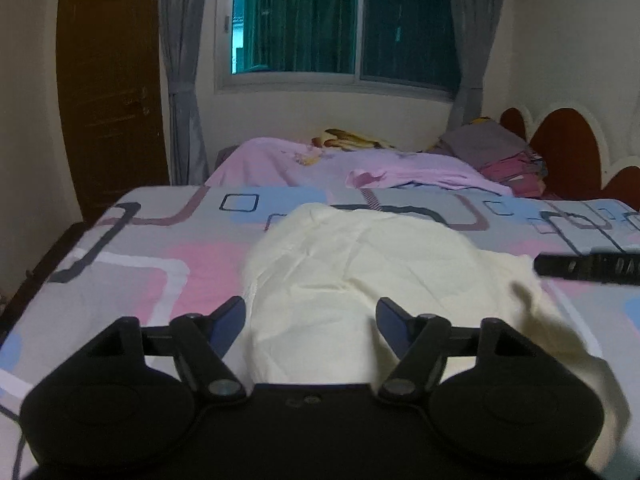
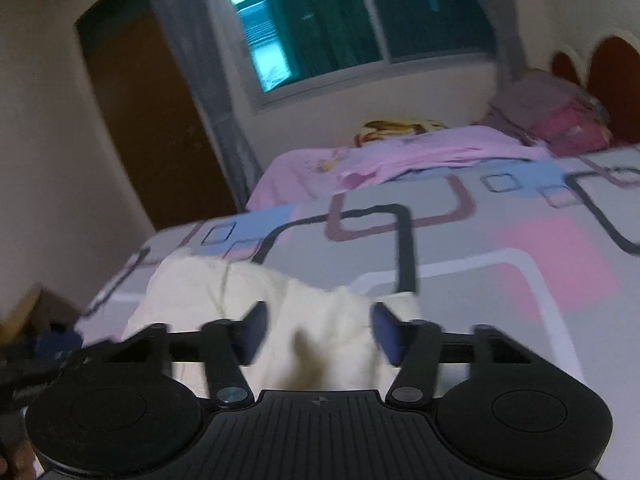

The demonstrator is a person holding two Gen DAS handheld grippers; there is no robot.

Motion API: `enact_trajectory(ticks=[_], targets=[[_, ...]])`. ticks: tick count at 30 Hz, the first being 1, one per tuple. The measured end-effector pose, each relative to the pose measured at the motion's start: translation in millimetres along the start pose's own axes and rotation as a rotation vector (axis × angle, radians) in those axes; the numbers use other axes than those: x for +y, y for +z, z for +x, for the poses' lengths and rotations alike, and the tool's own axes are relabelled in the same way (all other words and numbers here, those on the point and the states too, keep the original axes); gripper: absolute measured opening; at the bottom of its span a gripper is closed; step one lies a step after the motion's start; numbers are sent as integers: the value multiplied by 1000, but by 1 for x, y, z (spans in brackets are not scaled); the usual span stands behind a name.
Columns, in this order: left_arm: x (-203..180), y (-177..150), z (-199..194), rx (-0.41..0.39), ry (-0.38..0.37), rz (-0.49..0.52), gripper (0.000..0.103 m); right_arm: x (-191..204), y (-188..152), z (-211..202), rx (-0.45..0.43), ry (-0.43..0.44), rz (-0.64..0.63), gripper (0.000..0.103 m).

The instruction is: Fold large clothes

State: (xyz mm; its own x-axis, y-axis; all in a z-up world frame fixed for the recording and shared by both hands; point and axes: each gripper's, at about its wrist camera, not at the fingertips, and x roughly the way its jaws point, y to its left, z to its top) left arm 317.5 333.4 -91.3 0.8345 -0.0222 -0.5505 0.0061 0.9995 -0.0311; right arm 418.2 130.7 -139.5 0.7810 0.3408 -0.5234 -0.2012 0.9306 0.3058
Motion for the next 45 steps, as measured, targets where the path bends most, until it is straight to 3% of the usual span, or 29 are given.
enact_trajectory(ticks=[6,8,14,19,21,23,25,28,32,37,40,43,45], targets=[[-13,-18,39,3,7,42,66,3,-39,49,21,-139,-43,44],[-12,-23,46,11,-4,9,66,-3,-49,60,21,-180,-34,45],[-15,-25,59,32,-15,-19,67,-23,-67,89,29,-209,-14,45],[-22,-16,50,75,22,21,70,-35,-62,91,86,-189,-2,47],[-22,-14,40,87,48,17,76,-36,-54,85,117,-183,3,48],[-20,-14,30,100,57,-9,76,-34,-44,73,126,-170,26,48],[-17,-16,17,109,62,-36,77,-29,-38,48,83,-130,44,48],[-15,-23,-5,112,70,-58,78,-14,-43,8,37,-83,-6,48],[-17,-44,-28,128,68,-76,80,-6,-66,-26,44,-72,-25,48],[-23,-65,-27,127,97,-61,82,-13,-94,-13,143,-91,-20,48],[-26,-63,-24,136,121,-60,83,-21,-96,4,181,-97,1,61],[-30,-57,-36,152,141,-59,82,-29,-90,2,208,-80,44,62],[-33,-55,-55,146,144,-55,90,-35,-83,-17,197,-70,93,62]])
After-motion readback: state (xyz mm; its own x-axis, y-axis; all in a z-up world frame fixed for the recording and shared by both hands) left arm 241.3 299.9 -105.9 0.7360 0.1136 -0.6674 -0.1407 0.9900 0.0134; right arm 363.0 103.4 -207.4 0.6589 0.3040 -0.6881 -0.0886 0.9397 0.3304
